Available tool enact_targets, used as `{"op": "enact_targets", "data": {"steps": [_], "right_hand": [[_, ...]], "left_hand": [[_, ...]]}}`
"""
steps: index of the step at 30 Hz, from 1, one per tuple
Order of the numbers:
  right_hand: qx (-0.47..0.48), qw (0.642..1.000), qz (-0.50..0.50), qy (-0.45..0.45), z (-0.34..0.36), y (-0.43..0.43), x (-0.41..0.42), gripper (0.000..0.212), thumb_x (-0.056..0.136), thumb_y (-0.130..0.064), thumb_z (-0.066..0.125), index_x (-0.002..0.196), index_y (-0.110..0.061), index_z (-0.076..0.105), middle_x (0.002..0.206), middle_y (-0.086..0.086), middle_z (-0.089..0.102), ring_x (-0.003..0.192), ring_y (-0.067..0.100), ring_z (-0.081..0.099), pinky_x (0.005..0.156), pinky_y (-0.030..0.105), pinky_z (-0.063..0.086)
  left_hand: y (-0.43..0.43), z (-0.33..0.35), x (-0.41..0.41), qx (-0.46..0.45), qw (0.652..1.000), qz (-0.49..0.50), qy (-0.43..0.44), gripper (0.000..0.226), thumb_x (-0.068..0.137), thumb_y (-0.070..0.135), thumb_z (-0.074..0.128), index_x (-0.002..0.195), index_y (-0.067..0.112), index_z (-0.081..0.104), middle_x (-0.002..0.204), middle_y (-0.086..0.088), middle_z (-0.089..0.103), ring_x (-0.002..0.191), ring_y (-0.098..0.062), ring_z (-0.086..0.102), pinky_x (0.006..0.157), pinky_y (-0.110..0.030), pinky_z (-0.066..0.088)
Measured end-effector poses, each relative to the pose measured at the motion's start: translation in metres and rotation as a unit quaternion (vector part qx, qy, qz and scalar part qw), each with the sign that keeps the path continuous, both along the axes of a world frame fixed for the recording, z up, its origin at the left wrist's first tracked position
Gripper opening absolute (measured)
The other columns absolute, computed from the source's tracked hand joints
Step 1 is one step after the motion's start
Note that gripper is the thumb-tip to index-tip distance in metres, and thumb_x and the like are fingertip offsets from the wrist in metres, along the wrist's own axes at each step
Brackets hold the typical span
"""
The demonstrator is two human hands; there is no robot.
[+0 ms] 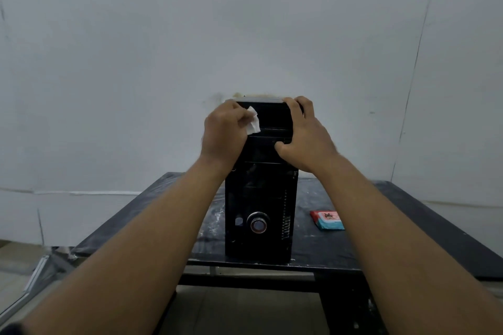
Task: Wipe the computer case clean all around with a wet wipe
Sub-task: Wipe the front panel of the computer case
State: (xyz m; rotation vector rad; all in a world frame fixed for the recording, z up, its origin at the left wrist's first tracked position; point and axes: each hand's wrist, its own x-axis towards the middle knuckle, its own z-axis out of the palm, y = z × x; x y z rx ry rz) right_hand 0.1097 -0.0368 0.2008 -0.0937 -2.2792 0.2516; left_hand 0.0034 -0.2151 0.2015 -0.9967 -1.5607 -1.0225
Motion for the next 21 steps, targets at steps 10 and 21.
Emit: {"op": "enact_targets", "data": {"steps": [10,21], "right_hand": [[-0.007,1.0,0.017,0.004,-0.003,0.002,0.0,0.096,0.073,-0.031,0.071,0.157,-0.03,0.024,0.155,-0.009,0.019,0.097,0.03,0.059,0.072,0.041,0.059],[-0.105,0.99,0.088,-0.023,0.005,0.012,0.015,0.073,0.096,-0.008,0.043,0.162,-0.036,0.03,0.162,-0.022,0.02,0.102,0.023,0.059,0.09,0.035,0.047]], "left_hand": [[-0.004,-0.085,0.005,-0.053,0.998,0.014,-0.007,0.009,0.097,0.009,0.077,0.092,0.003,0.082,0.079,-0.003,0.062,0.066,-0.02,0.058,0.057,-0.041,0.052],[0.022,-0.034,0.013,-0.04,0.999,0.014,0.027,0.004,0.093,0.003,0.077,0.094,0.002,0.081,0.085,-0.006,0.068,0.071,-0.021,0.064,0.063,-0.034,0.054]]}}
